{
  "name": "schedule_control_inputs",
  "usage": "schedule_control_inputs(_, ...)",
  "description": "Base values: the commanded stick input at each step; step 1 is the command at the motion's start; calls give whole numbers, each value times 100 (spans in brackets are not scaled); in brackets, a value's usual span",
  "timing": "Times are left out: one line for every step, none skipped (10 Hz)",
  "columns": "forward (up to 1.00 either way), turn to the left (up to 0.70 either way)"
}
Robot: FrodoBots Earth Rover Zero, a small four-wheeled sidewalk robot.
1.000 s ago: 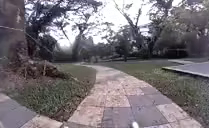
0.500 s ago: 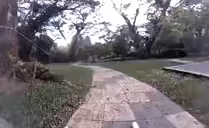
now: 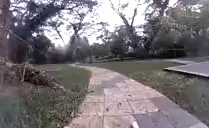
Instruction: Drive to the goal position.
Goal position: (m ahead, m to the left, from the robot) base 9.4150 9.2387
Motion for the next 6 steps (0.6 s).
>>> schedule_control_inputs(70, -13)
schedule_control_inputs(70, -13)
schedule_control_inputs(70, -10)
schedule_control_inputs(70, -2)
schedule_control_inputs(70, 1)
schedule_control_inputs(70, 1)
